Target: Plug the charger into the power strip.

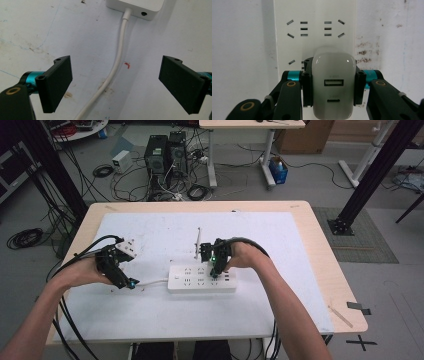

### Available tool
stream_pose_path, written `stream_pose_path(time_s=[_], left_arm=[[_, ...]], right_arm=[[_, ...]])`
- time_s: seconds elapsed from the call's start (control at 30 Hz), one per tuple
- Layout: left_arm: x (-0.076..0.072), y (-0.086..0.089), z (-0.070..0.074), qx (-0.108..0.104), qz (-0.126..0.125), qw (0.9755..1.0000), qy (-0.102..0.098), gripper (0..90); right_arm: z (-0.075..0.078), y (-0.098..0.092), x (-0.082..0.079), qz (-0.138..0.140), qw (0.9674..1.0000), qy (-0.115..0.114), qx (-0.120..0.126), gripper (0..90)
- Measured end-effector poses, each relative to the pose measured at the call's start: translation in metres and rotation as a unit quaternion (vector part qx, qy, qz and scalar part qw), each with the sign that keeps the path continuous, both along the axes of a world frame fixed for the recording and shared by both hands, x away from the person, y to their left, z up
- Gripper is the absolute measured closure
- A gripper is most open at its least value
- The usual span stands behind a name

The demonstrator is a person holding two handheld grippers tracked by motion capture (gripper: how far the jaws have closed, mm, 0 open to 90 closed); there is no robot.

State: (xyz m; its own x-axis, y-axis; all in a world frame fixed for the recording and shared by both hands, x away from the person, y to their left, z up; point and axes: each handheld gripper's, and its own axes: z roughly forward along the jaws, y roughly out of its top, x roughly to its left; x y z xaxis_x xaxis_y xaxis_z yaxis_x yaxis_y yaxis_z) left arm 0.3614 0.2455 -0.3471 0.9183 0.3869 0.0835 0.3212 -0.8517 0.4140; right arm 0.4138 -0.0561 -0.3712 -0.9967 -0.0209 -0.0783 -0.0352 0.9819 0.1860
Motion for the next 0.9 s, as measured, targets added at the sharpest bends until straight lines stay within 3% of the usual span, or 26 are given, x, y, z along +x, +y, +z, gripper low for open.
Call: stream_pose_path(time_s=[0.1,0.37,0.47,0.67,0.77,0.83,0.9], left_arm=[[0.0,-0.002,0.0,0.0,-0.003,1.0,0.0,11.7],[-0.002,-0.001,0.004,-0.004,0.003,1.0,-0.004,11.7],[-0.001,0.0,0.005,-0.003,0.002,1.0,-0.004,11.7],[-0.001,-0.001,0.005,-0.003,0.001,1.0,-0.005,11.7],[-0.002,-0.001,0.006,-0.004,0.001,1.0,-0.007,11.8],[-0.001,-0.001,0.006,-0.004,0.0,1.0,-0.006,11.7],[-0.001,0.0,0.006,-0.007,0.004,0.9999,-0.008,11.8]], right_arm=[[-0.001,-0.001,-0.005,0.0,0.9999,-0.016,0.003,62.8],[-0.001,-0.005,0.008,-0.012,0.9993,0.027,0.022,62.7],[-0.002,-0.004,0.009,-0.01,0.9992,0.031,0.023,62.8],[-0.003,0.0,0.0,-0.004,0.9999,-0.001,0.01,62.8],[-0.004,0.002,-0.002,0.001,0.9999,-0.007,0.007,62.8],[-0.005,0.002,0.001,-0.004,0.9999,0.0,0.011,62.8],[-0.007,-0.002,0.007,-0.015,0.9994,0.022,0.021,62.8]])
